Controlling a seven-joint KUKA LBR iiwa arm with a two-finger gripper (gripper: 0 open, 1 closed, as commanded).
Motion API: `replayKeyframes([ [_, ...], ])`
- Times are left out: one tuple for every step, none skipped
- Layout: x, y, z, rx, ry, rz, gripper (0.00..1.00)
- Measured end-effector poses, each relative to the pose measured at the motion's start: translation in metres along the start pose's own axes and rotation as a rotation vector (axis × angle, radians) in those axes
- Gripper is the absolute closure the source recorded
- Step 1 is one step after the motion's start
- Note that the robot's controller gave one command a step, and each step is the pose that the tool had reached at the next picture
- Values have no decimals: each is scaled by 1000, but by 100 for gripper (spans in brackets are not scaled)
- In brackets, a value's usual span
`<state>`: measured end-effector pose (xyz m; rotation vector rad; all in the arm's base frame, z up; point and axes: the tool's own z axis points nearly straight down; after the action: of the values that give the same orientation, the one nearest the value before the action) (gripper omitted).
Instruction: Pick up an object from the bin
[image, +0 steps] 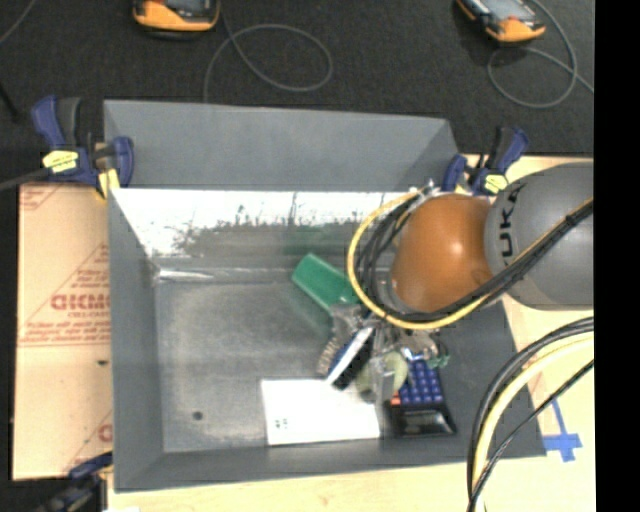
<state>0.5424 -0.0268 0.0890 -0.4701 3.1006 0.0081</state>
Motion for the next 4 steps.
replayKeyframes([
  [-30, 13, 14, 11, 1, -173, 100],
  [-30, 13, 14, 10, 0, -173, 100],
  [-29, 14, 11, 9, 2, -172, 100],
  [-26, 15, -8, 4, 9, -172, 100],
])
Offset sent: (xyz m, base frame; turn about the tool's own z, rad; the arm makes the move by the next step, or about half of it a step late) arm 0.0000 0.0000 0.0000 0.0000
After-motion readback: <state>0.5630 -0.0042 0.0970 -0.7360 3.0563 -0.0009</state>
